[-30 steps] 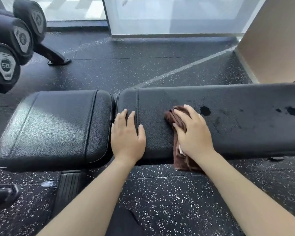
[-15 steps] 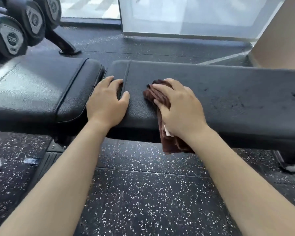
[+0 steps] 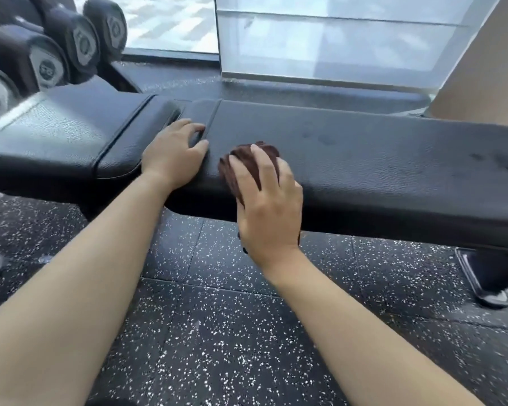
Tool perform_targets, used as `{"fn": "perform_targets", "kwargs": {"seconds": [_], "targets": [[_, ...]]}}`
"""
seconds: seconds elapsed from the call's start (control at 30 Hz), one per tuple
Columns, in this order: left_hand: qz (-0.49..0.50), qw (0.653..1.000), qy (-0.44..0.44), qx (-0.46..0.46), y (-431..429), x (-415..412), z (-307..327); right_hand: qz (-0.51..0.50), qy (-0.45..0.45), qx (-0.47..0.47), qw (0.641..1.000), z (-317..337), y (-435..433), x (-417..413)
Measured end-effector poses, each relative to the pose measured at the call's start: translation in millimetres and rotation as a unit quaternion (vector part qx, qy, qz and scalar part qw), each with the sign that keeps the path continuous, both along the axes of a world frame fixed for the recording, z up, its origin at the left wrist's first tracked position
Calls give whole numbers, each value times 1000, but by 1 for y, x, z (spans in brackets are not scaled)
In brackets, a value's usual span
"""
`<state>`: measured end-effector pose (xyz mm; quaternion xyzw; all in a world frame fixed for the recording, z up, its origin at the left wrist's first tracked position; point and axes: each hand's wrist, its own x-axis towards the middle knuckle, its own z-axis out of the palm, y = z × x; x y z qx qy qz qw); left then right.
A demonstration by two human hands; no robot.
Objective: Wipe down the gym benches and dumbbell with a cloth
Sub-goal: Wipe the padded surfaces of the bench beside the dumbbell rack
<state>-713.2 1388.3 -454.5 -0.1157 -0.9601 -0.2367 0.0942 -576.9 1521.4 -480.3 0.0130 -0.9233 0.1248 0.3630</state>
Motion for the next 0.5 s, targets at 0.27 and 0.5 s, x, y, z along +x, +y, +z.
{"fn": "perform_targets", "kwargs": {"seconds": [0.27,0.5], "targets": [[-85,994,39,65,38,24,13,-94,53,-15,994,-14,109,43],[-137,985,91,-51,78,54,-6,-86,91,-70,990,-11,92,32]]}}
